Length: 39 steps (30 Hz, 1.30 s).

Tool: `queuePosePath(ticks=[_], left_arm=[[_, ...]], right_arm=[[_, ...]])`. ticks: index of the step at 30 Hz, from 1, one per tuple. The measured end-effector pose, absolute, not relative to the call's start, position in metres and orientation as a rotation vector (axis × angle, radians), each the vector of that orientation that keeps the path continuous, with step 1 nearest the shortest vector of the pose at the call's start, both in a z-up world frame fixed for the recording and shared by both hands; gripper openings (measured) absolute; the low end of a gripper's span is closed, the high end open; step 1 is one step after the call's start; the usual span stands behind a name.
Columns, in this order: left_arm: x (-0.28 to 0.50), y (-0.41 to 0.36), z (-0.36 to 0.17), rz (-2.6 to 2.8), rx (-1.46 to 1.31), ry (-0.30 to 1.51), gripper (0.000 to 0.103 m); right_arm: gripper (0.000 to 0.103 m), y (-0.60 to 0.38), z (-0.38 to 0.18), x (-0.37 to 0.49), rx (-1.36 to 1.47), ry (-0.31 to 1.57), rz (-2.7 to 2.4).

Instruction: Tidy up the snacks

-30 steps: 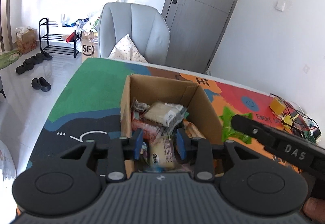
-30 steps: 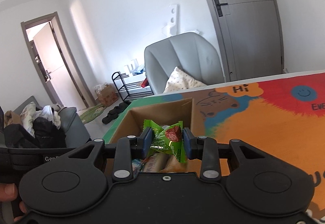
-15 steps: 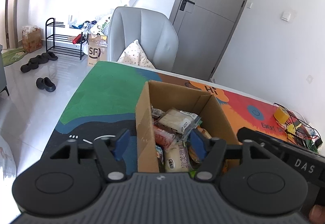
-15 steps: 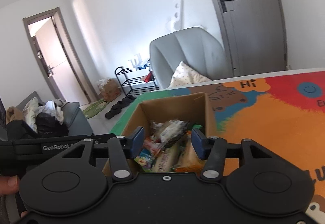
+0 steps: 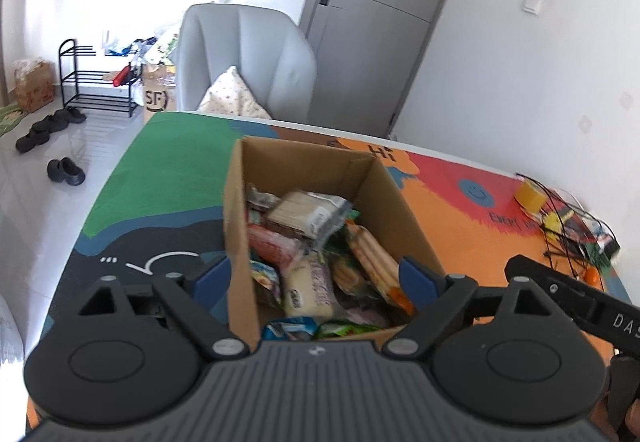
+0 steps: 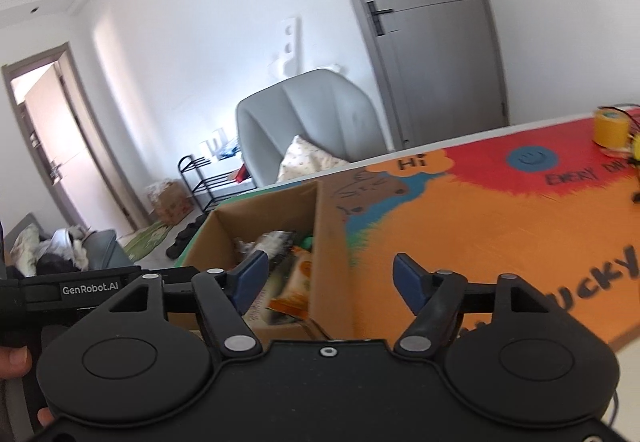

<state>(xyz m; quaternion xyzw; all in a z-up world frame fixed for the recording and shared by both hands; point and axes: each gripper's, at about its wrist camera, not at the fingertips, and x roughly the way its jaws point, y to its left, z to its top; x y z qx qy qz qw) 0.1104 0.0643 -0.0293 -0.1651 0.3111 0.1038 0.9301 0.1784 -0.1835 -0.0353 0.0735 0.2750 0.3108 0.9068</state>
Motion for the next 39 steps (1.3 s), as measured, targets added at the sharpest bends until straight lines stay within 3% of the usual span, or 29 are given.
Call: queuePosePath(ticks=[17, 39], left_arm=[[0.076, 0.029, -0.017, 0.15, -0.27, 0.585, 0.103], [-0.003, -0.003, 0.026, 0.052, -0.171, 0.486, 0.103]], right_arm=[[0.103, -0.228, -0.035, 0.139, 0.181, 0.527, 0.568], [0.103, -0.262, 0.0, 0.068, 0.141, 0.512, 0.522]])
